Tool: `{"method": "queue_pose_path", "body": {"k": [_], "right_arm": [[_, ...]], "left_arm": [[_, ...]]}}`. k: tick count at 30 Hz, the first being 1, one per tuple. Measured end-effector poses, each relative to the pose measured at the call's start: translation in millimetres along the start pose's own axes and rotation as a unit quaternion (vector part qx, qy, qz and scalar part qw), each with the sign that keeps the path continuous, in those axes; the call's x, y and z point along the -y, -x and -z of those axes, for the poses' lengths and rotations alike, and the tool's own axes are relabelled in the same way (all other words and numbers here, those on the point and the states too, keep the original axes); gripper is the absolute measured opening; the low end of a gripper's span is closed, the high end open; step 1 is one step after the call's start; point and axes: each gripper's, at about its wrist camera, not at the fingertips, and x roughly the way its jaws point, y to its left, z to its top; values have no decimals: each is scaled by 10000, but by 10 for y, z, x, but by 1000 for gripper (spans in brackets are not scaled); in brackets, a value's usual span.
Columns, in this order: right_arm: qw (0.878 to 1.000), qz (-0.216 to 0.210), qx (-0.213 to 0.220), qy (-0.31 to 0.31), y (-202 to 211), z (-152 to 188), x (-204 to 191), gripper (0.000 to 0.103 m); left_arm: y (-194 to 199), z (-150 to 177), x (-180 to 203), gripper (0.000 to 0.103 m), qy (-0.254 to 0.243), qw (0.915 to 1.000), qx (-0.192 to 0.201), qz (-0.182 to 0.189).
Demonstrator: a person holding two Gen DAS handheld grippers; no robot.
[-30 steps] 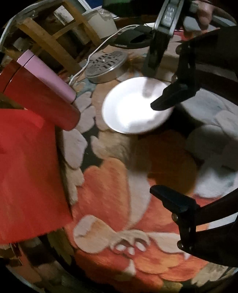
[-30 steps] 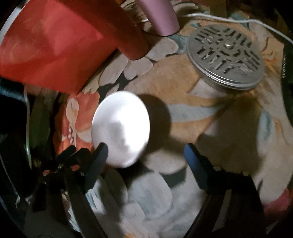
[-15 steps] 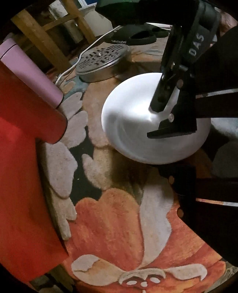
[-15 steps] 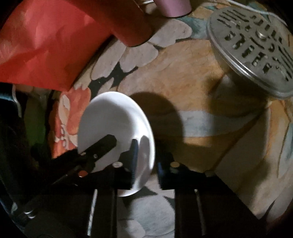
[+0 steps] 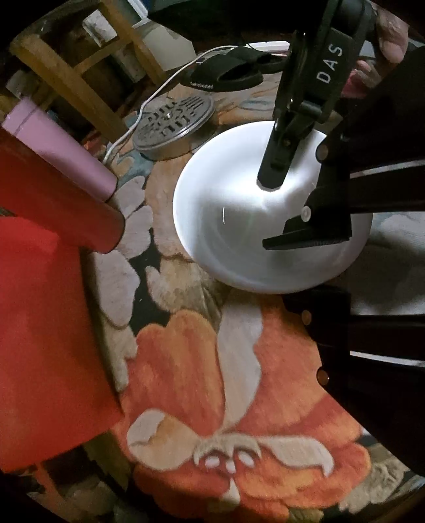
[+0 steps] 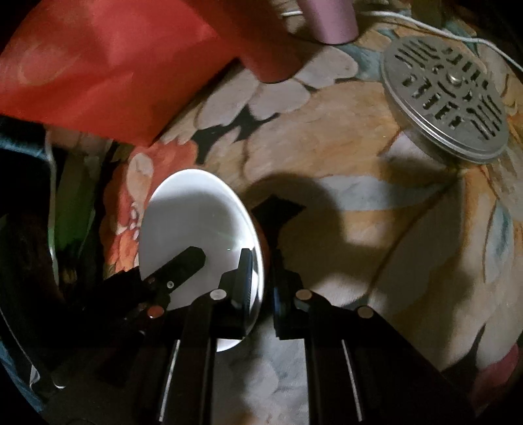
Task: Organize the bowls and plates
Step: 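Carry the second bowl with both tools toward the stack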
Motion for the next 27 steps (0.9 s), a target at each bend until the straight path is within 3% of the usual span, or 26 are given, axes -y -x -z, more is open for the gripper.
{"method": "queue_pose_path", "body": {"k": [19, 27], "right_arm": [[9986, -160, -67, 505, 1022, 952, -1057, 11], [9981, -33, -104, 609, 1234, 1403, -1199, 12]], "left_arm": [[1782, 761, -82, 17, -250, 9985, 294, -385], [2033, 1188, -75, 17, 129, 9990, 382, -218]]}}
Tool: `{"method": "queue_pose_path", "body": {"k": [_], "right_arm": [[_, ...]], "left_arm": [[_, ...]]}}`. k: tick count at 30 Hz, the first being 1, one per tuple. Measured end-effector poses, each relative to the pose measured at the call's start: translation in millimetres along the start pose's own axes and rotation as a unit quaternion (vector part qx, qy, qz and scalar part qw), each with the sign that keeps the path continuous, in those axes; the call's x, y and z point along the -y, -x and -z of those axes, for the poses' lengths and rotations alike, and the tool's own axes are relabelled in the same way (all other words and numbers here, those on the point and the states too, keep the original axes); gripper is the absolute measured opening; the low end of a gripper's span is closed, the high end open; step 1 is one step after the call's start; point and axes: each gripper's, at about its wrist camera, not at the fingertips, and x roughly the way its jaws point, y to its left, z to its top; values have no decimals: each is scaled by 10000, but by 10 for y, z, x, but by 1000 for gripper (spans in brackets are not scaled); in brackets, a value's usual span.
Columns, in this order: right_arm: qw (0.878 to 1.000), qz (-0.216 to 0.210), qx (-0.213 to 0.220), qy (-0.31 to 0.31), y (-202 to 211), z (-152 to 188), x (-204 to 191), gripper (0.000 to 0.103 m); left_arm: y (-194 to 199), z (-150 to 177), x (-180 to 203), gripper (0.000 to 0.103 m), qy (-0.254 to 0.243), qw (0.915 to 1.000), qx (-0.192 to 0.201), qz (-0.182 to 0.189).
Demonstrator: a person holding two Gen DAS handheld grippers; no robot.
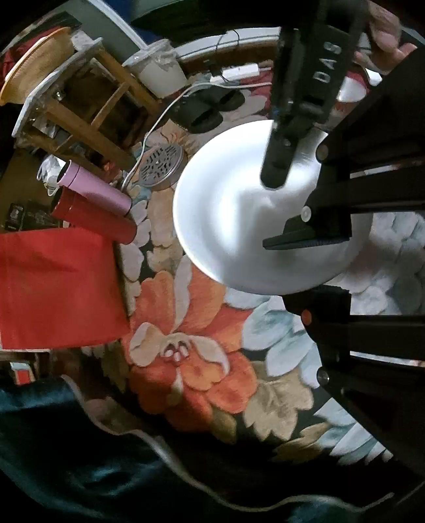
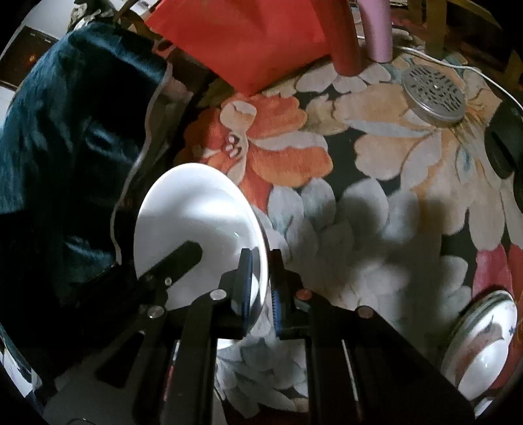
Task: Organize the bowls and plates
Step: 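Carry the second bowl with both tools toward the stack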
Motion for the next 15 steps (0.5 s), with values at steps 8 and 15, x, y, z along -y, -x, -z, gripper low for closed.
{"method": "queue_pose_path", "body": {"k": [8, 15], "right_arm": [[9994, -141, 43, -300, 93, 208, 283, 13], [9981, -233, 55, -570, 176, 388, 590, 13]], "left_arm": [[-95, 141, 290, 17, -392, 9992, -55, 75], [-190, 270, 585, 17, -676, 9974, -173, 185]]}}
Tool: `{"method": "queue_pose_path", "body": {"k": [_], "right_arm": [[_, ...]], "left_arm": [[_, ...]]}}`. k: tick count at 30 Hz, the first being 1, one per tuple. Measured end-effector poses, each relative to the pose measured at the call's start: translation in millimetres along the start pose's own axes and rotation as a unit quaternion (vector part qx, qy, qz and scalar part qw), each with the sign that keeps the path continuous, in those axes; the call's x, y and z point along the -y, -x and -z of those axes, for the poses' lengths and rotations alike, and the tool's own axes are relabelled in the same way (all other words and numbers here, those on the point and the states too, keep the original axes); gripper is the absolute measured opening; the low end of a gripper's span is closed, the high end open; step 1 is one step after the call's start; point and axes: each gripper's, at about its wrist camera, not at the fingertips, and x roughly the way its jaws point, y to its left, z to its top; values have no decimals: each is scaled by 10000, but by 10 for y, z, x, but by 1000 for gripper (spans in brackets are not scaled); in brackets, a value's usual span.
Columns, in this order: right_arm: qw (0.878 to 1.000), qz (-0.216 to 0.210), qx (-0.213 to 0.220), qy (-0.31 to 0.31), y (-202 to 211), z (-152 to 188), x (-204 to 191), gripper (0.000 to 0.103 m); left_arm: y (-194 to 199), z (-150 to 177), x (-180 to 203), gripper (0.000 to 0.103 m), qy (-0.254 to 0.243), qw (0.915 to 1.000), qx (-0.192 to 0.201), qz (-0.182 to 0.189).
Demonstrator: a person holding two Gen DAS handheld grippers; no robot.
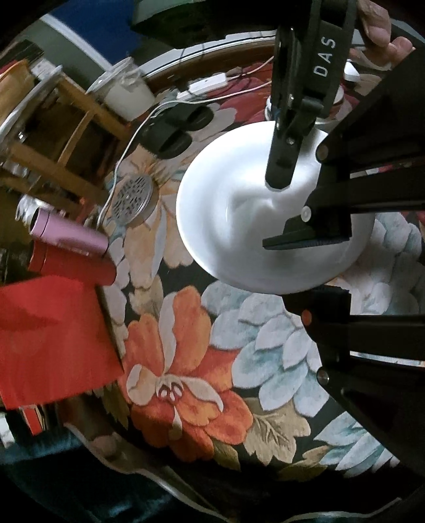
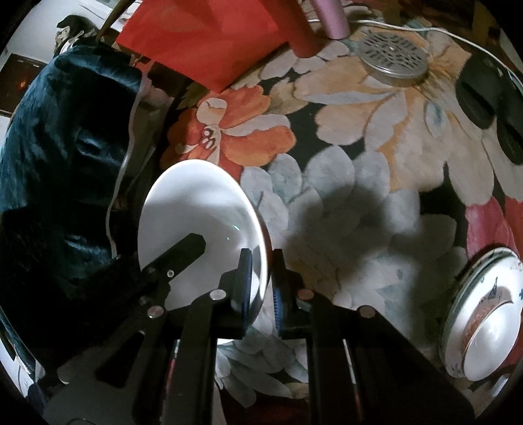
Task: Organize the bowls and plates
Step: 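Carry the second bowl with both tools toward the stack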
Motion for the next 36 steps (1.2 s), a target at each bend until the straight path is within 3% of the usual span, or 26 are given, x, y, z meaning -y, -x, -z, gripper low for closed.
{"method": "queue_pose_path", "body": {"k": [9, 36], "right_arm": [[9997, -25, -20, -252, 165, 223, 326, 15], [9970, 221, 257, -703, 653, 399, 973, 15]], "left_arm": [[-66, 75, 387, 17, -339, 9992, -107, 171], [-288, 135, 1184, 17, -775, 9944, -341, 639]]}}
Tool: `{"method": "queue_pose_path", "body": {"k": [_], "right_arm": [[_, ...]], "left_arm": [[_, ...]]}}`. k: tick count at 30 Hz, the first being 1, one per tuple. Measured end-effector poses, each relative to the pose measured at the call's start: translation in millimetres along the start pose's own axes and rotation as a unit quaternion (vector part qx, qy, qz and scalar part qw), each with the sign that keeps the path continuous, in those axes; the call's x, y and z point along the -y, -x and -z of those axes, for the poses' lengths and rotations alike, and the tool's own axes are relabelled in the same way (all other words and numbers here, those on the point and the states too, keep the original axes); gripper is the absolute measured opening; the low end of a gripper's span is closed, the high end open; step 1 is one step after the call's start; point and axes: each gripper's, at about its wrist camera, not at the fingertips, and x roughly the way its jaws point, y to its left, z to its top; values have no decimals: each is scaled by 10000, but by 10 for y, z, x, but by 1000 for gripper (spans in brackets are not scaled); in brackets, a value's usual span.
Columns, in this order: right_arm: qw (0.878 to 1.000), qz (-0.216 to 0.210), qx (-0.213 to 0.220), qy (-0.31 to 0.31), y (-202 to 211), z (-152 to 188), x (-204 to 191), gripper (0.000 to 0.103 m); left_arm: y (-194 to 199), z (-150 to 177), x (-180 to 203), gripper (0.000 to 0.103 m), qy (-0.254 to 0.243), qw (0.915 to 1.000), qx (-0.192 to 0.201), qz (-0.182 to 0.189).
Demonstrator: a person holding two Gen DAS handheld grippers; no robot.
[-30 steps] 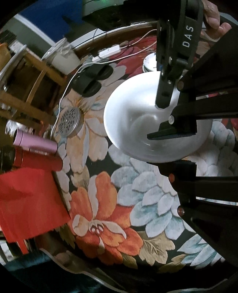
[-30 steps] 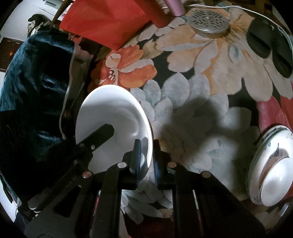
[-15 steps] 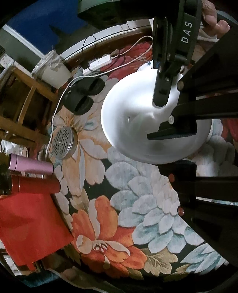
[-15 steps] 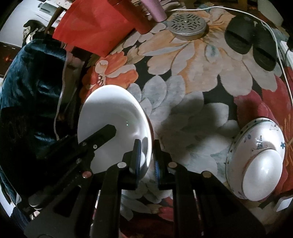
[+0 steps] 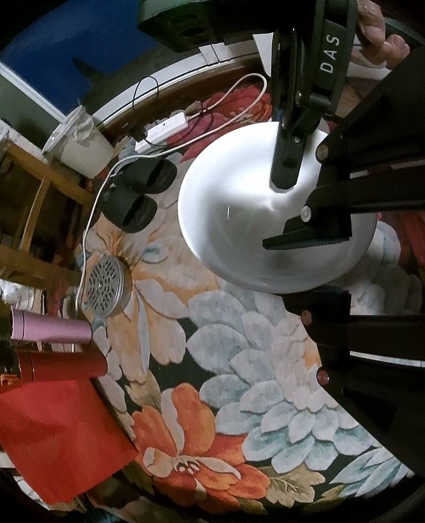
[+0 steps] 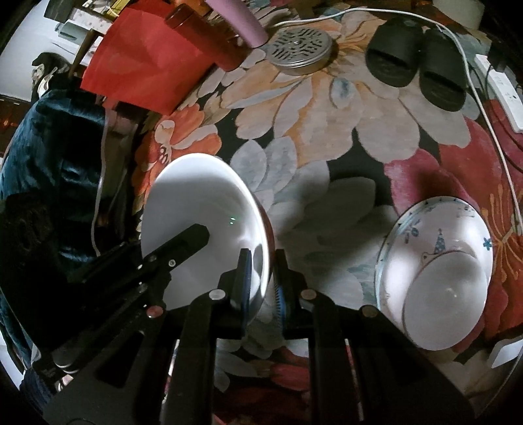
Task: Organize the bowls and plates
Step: 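Carry the second bowl with both tools toward the stack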
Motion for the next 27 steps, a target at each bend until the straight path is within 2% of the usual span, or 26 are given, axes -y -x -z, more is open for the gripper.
{"method": "queue_pose_path", "body": {"k": [13, 27], "right_arm": [[9995, 180, 144, -233, 237, 64, 398, 16], [9955, 445, 188, -815, 490, 295, 1095, 17]], "left_arm": [[-235, -59, 434, 17, -232, 9993, -142, 255], [-675, -8, 1194, 18, -758, 9941, -477, 616]]}}
